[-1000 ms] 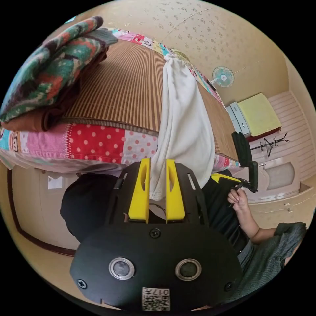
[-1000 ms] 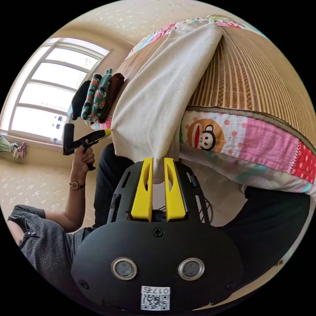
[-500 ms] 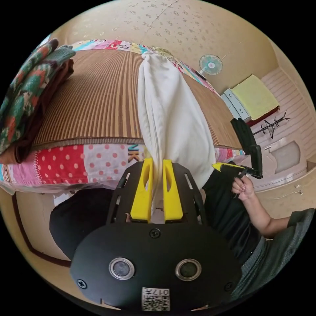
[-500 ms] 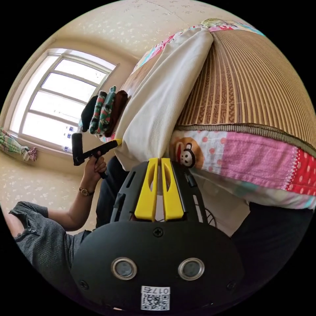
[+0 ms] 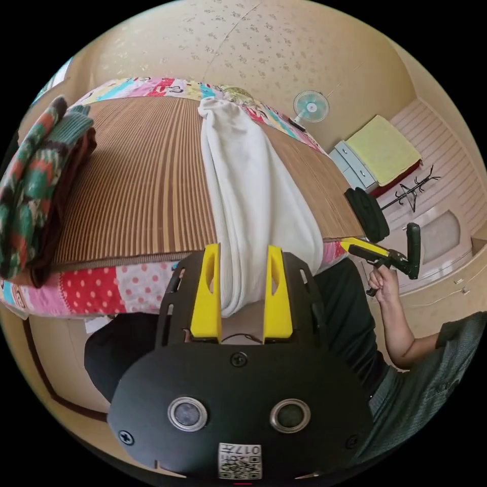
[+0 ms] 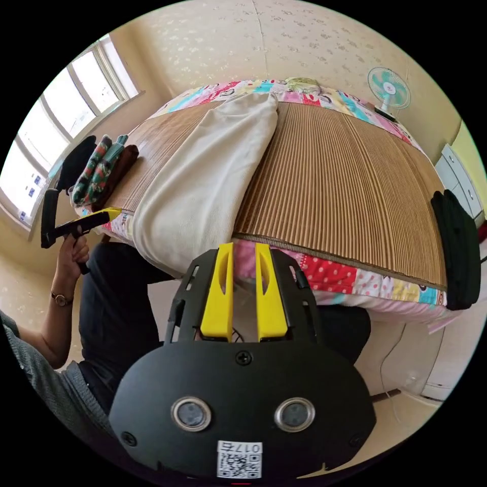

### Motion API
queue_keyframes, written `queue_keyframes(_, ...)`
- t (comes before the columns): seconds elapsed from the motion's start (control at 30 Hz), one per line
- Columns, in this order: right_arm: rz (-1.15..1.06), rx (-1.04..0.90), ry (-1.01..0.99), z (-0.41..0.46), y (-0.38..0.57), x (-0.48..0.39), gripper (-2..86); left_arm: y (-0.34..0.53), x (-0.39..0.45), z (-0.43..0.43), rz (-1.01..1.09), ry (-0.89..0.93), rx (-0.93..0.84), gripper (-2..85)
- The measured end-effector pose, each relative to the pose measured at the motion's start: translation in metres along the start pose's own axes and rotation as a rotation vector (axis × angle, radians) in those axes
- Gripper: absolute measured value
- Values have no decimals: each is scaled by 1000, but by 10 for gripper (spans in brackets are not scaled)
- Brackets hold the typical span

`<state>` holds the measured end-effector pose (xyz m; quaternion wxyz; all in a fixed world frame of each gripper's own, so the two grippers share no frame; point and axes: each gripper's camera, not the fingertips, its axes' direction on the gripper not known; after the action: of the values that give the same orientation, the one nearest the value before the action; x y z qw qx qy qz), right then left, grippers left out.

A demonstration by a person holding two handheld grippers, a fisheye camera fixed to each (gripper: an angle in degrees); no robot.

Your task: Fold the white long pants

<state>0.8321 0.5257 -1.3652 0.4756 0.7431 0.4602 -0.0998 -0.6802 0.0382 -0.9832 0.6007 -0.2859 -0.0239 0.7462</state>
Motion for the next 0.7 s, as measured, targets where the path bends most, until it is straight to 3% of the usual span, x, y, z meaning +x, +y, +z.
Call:
queue_keyframes(0.17,-63,56,32,46,-24,-44,81,-38,8,74,-68,-122,-116,108)
queue_keyframes(0.2,-90,-33,86,72,-26,-52,81,-35,10,83,-63,-166,-96,96)
queue_keyframes(0.37,-92,71,80,82,-3,-64,78,-20,32,94,-35,-273,-64,85)
queue_keyframes(0.7,-125,51,123,86,5,-90,75,-5,32,109,-109,-292,-44,83)
